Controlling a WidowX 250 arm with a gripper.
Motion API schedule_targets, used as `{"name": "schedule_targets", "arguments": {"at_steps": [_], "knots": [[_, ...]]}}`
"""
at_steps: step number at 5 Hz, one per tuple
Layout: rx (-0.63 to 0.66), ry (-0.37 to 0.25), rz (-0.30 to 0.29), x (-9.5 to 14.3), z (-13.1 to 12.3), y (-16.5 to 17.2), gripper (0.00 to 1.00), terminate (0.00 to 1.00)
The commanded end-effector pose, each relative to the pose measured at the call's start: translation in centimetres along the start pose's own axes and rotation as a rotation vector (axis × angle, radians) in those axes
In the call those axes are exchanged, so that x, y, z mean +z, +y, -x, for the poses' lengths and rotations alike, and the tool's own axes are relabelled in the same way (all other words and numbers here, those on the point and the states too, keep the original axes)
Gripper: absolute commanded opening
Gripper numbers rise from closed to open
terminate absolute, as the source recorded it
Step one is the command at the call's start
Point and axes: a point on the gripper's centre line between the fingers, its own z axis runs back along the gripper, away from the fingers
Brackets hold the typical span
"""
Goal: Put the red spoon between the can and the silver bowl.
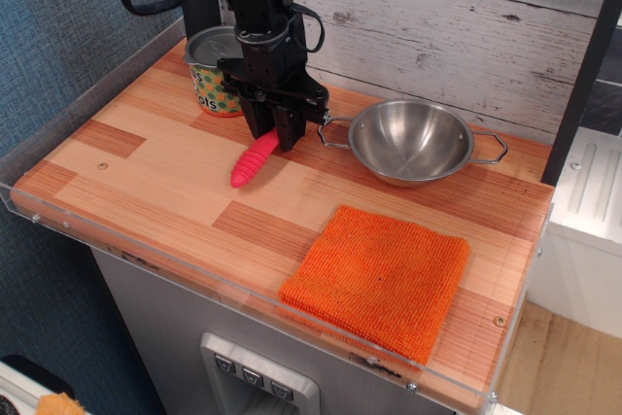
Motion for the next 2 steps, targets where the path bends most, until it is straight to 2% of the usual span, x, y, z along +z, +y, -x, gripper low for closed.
{"name": "schedule_targets", "arguments": {"at_steps": [1, 2], "knots": [[-0.012, -0.073, -0.01, 2.6, 0.3, 1.1, 1.0, 0.0], [0.006, -0.086, -0.008, 3.8, 0.7, 1.3, 1.0, 0.0]]}}
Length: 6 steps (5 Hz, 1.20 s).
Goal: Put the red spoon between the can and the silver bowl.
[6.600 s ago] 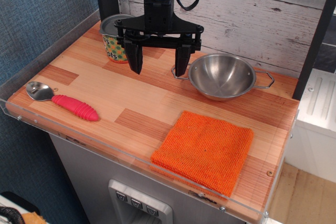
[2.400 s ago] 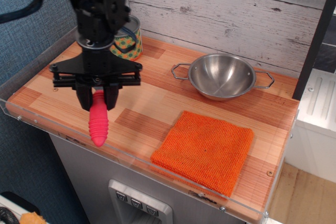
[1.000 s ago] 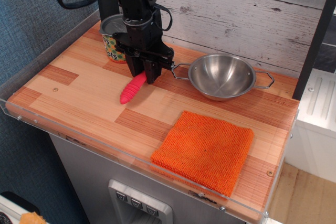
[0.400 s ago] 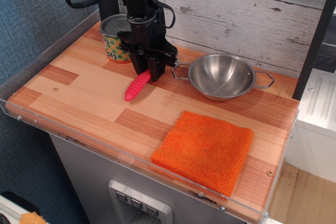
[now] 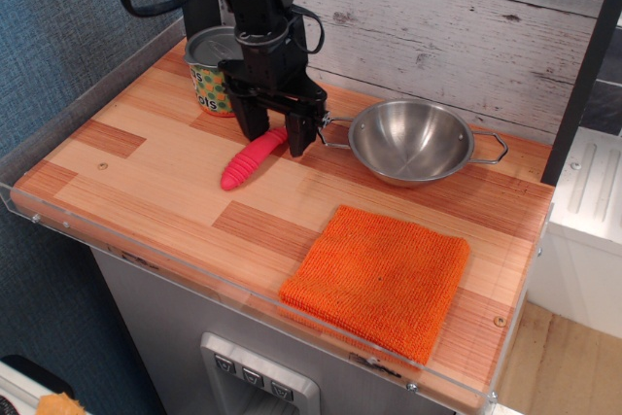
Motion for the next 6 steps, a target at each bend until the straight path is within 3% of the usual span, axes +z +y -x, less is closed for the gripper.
{"name": "schedule_targets", "arguments": {"at_steps": [1, 3, 5, 6], "knots": [[0.033, -0.098, -0.027, 4.7, 0.7, 1.2, 1.0, 0.0], [0.11, -0.109, -0.088, 8.6, 2.3, 1.0, 1.0, 0.0], [0.101, -0.103, -0.069, 10.6, 3.3, -1.6, 1.0, 0.0], [0.141, -0.055, -0.023, 12.0, 4.4, -3.2, 1.0, 0.0]]}}
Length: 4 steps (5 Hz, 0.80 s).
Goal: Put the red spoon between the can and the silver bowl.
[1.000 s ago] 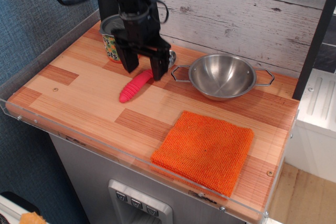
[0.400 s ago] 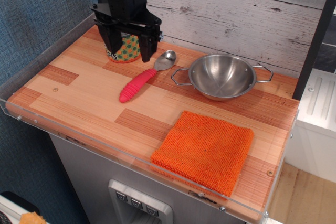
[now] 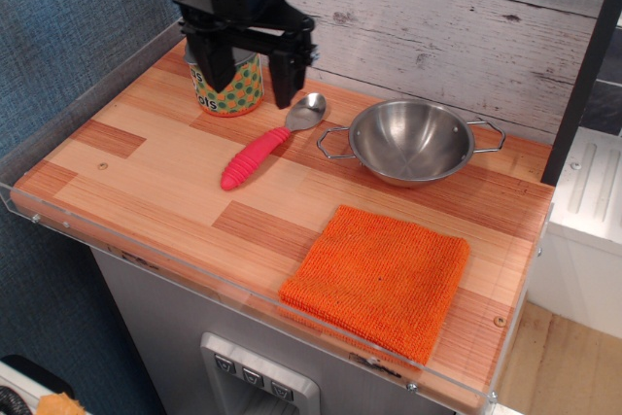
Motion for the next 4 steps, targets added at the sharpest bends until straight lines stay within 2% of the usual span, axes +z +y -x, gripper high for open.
{"name": "schedule_targets", "arguments": {"at_steps": [1, 2, 3, 4], "knots": [[0.026, -0.008, 0.03, 4.5, 3.7, -1.9, 1.0, 0.0], [0.056, 0.014, 0.027, 5.9, 5.7, -1.9, 1.0, 0.0], [0.156, -0.002, -0.013, 7.7, 7.7, -0.3, 1.0, 0.0], [0.283, -0.007, -0.058, 8.3, 9.7, 1.5, 1.0, 0.0]]}}
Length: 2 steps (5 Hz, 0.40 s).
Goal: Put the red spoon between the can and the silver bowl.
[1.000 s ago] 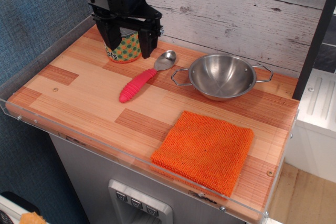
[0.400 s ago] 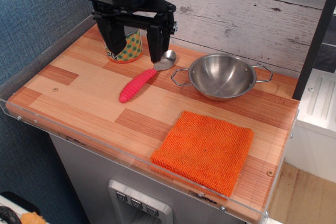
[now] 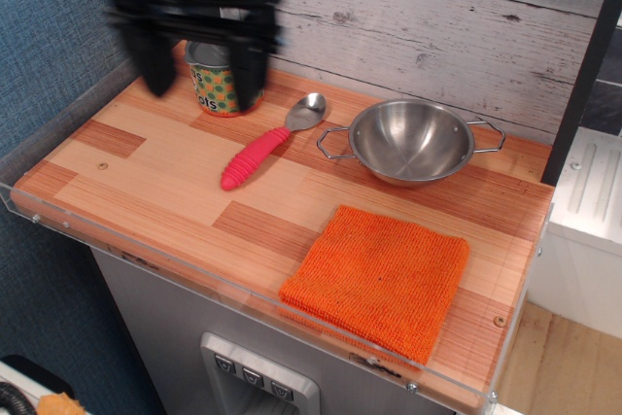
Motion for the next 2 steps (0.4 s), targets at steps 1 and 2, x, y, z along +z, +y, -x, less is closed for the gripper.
{"name": "schedule_targets", "arguments": {"at_steps": [1, 2], "knots": [[0.118, -0.043, -0.04, 1.31, 2.15, 2.3, 1.0, 0.0], [0.118, -0.043, -0.04, 1.31, 2.15, 2.3, 1.0, 1.0]]}}
